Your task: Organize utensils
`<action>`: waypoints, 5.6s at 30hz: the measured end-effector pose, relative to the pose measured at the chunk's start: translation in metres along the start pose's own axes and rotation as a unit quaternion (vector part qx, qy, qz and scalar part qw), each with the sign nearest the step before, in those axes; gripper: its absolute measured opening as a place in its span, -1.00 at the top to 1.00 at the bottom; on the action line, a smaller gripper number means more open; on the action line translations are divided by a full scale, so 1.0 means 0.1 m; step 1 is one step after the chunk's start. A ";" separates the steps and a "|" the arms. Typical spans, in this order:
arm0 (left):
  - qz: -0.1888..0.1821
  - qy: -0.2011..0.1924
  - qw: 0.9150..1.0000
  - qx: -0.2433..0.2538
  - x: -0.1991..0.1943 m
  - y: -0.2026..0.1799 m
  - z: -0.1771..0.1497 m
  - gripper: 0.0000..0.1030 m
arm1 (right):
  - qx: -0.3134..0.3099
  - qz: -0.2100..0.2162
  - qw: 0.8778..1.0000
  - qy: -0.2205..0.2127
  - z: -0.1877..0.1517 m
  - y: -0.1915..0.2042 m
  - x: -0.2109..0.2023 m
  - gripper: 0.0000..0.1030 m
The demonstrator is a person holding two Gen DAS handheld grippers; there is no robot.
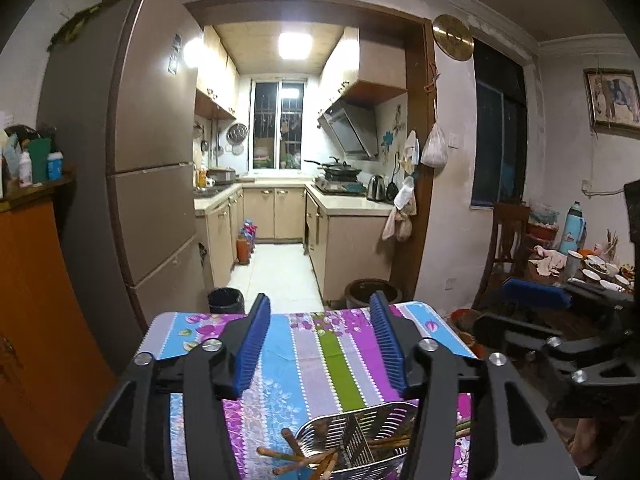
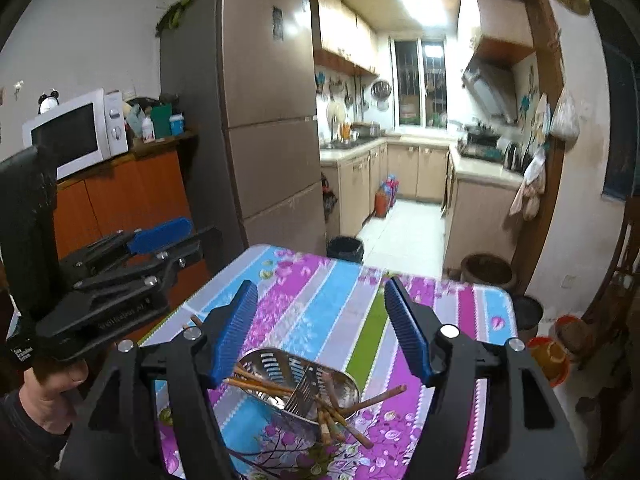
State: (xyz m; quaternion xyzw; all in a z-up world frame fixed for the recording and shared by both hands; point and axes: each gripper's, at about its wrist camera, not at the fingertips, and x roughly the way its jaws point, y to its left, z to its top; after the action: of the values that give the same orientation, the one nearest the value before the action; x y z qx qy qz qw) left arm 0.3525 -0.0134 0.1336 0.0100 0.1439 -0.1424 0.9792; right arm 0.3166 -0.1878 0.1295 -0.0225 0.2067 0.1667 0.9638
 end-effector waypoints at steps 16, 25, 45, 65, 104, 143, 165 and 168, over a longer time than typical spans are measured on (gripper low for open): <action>0.057 -0.121 0.991 0.017 -1.67 -0.04 -0.54 -0.91 | -0.019 -0.063 0.987 -0.150 -0.80 0.52 -1.40 -0.89; 0.085 -0.116 0.989 -0.024 -2.45 -0.04 -1.41 -0.91 | 0.017 -0.108 0.984 -0.142 -1.73 0.79 -1.89 -0.90; 0.103 -0.106 0.989 -0.017 -3.14 -0.50 -2.28 -0.91 | 0.026 -0.127 0.975 -0.180 -2.54 1.27 -2.60 -0.90; 0.102 -0.133 0.986 0.012 -3.20 -0.76 -2.40 -0.91 | 0.018 -0.161 0.969 -0.185 -2.68 1.30 -2.58 -0.90; 0.102 -0.117 0.988 0.014 -3.21 -0.77 -2.46 -0.91 | 0.007 -0.148 0.973 -0.179 -2.71 1.38 -2.64 -0.90; 0.105 -0.112 0.988 0.020 -3.17 -0.76 -2.50 -0.91 | 0.010 -0.144 0.974 -0.176 -2.72 1.41 -2.66 -0.90; 0.100 -0.106 0.989 0.017 -3.16 -0.74 -2.47 -0.91 | 0.010 -0.142 0.975 -0.173 -2.69 1.40 -2.66 -0.90; 0.096 -0.104 0.990 0.016 -3.15 -0.75 -2.46 -0.91 | 0.010 -0.141 0.975 -0.172 -2.69 1.40 -2.65 -0.90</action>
State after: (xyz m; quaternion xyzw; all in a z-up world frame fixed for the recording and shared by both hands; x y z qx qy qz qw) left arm -0.0263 0.0162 -0.0109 0.0250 0.0370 -0.0500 0.9978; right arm -0.0627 -0.1688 -0.0049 -0.0130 0.0337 0.0283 0.9989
